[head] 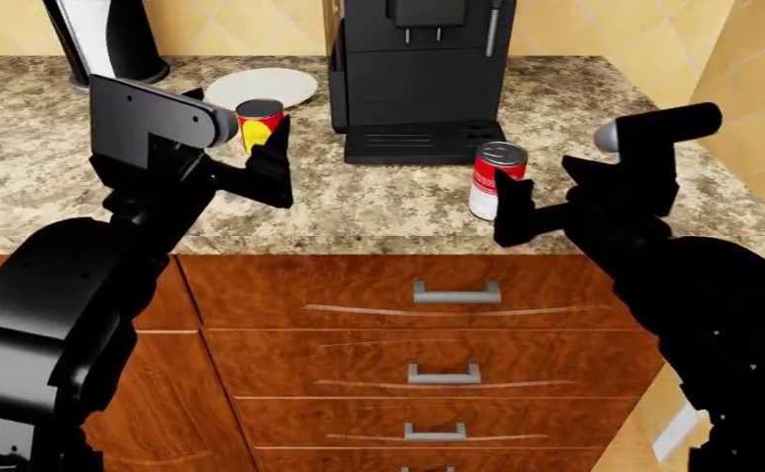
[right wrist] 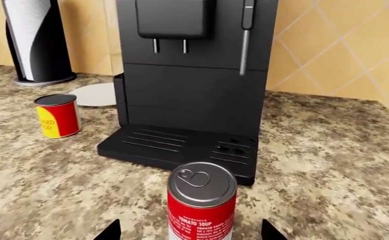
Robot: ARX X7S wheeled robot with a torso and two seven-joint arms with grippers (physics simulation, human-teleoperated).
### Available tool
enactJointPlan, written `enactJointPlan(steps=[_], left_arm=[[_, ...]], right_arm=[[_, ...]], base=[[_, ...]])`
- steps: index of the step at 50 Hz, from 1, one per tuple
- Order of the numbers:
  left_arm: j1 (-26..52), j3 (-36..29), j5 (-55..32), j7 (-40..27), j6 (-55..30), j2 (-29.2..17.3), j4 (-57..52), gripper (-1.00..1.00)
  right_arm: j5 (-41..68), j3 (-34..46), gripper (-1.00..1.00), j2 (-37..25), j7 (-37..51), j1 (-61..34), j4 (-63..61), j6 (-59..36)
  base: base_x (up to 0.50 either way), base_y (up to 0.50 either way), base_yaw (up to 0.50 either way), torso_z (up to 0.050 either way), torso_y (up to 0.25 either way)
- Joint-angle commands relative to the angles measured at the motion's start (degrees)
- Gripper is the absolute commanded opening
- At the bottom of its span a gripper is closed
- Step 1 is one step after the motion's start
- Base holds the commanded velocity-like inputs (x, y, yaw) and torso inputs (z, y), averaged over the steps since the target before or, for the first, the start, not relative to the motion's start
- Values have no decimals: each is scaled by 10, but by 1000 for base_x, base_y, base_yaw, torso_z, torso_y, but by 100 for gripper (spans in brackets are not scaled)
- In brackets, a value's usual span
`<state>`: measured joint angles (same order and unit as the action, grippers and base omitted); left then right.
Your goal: Pick the cans from the counter and place them in their designated side in the cabinet.
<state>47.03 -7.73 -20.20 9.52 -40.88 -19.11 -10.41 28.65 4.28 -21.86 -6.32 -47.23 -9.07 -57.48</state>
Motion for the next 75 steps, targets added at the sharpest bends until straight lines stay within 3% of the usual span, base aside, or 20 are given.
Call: enactJointPlan(steps=[1,75], left_arm=[[6,-5,3,-2,7,0,8,100],[6,-4,-7,-14,11,-13,9,100]], right_arm=[[-16,18,100,6,-15,-16,56,38],[-57,73,100,48,-75,-92,309,181]], base=[[0,0,0,0,0],[0,0,0,0,0]])
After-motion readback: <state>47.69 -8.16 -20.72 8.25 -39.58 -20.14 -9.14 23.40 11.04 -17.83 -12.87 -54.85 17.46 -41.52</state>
